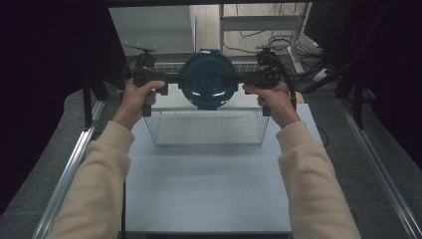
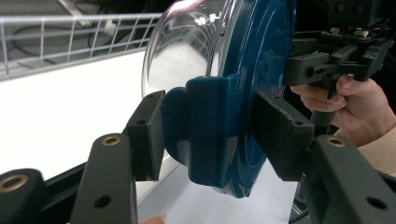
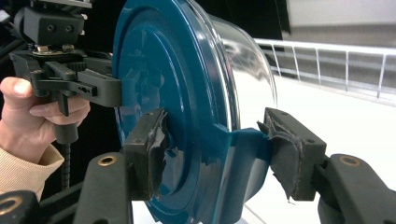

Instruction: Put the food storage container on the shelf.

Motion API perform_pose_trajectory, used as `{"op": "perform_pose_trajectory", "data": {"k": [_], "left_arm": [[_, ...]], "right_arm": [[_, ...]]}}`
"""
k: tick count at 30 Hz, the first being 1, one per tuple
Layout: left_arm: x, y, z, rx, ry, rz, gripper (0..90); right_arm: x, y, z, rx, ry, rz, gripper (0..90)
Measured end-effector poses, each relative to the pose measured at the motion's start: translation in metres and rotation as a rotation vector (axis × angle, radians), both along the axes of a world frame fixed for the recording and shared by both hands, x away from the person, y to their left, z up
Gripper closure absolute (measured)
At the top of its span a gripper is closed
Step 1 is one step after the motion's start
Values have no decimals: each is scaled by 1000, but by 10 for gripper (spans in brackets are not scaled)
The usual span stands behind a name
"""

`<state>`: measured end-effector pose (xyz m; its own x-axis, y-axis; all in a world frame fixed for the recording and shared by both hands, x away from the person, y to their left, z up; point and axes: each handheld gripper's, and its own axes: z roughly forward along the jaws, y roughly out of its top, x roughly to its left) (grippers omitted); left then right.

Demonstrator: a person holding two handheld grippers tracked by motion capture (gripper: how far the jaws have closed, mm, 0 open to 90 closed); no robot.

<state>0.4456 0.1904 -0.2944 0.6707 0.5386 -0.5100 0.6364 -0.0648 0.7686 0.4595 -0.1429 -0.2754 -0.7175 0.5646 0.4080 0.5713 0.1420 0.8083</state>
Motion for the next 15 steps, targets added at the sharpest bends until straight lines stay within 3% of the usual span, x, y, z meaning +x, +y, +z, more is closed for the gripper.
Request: {"op": "perform_pose_trajectory", "data": {"k": [6,11,15], "left_arm": [[14,0,-14,18,47,8,447],[22,4,-22,-46,86,24,448],[33,5,-28,-101,139,49,435]], "right_arm": [[16,3,-16,-6,72,-10,410],[26,3,-22,32,105,-29,410],[37,2,-27,85,175,-71,408]]}}
